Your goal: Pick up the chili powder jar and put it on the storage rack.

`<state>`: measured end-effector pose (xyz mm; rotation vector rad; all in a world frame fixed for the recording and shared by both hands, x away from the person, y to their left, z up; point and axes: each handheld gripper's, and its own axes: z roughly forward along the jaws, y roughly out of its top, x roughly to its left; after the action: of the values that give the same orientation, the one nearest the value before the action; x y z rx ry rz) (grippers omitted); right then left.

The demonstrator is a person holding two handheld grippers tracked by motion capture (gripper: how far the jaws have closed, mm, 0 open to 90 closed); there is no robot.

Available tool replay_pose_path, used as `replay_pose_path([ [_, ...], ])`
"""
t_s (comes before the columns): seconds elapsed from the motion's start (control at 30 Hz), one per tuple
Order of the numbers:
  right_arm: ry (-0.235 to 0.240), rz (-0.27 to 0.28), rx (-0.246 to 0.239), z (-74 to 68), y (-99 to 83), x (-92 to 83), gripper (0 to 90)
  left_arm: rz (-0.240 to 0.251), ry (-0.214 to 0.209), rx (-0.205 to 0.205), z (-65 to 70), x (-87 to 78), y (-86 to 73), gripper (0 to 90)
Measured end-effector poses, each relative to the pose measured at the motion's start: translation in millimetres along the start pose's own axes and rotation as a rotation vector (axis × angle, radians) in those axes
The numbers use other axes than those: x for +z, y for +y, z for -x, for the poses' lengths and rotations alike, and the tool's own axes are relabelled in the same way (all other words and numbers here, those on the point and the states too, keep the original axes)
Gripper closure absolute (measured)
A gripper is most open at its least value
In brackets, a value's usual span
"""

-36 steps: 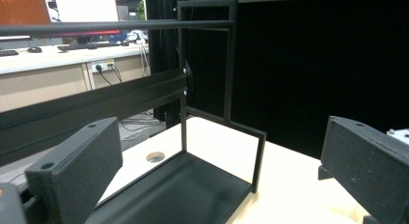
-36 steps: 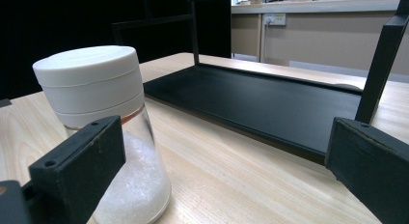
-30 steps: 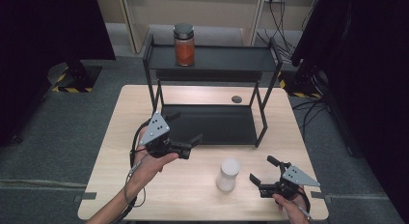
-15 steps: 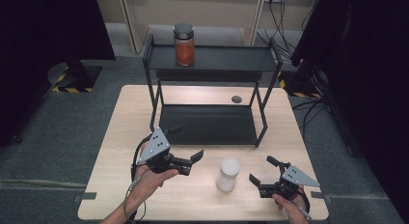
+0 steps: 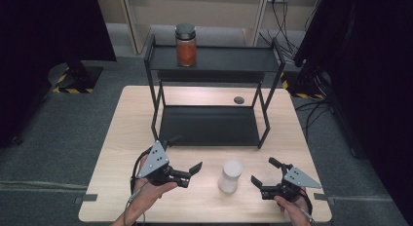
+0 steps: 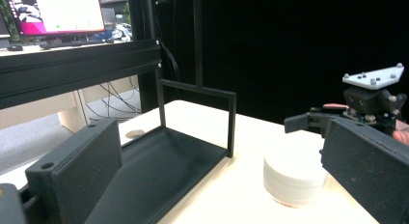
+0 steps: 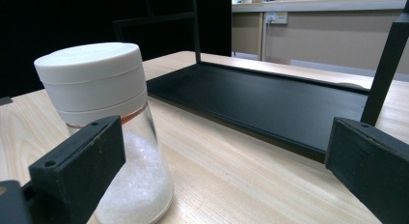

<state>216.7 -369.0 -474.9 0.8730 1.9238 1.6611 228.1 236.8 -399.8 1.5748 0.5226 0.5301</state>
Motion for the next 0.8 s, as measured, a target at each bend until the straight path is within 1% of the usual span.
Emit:
replay_pose_path([
  [0.23, -0.003, 0.006, -0.001, -0.4, -0.5, -0.2, 0.8, -0.003, 0.002, 0.007, 2.1, -0.1, -11.5, 0.2],
  [0.4, -0.005, 0.005, 0.0, -0.6, -0.6, -0.3, 0.8, 0.004, -0.001, 0.009, 4.0, -0.3, -18.9, 0.2],
  [0.5, -0.005, 0.005, -0.003, -0.6, -0.6, -0.3, 0.8, 0.006, -0.003, 0.003, 5.4, -0.9, -23.6, 0.2],
  [0.8, -0.004, 0.0, -0.003, -0.8, -0.6, 0.4, 1.1, -0.001, -0.004, 0.011, 9.7, -3.6, -38.3, 0.2],
])
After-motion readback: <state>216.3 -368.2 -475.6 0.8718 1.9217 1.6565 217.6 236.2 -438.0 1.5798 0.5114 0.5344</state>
